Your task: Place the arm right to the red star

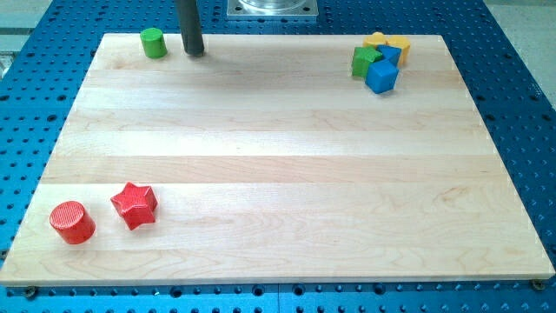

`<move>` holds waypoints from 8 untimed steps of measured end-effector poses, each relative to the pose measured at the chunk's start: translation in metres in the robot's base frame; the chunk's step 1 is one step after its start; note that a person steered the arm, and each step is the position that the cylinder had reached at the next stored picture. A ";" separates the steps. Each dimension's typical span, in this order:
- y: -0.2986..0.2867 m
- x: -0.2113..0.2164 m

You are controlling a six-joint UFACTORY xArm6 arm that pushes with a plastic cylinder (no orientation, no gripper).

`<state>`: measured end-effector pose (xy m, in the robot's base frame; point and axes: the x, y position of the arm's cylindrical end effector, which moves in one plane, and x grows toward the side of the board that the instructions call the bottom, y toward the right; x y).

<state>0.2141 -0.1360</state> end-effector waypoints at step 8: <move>0.099 0.398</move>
<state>0.6125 -0.0372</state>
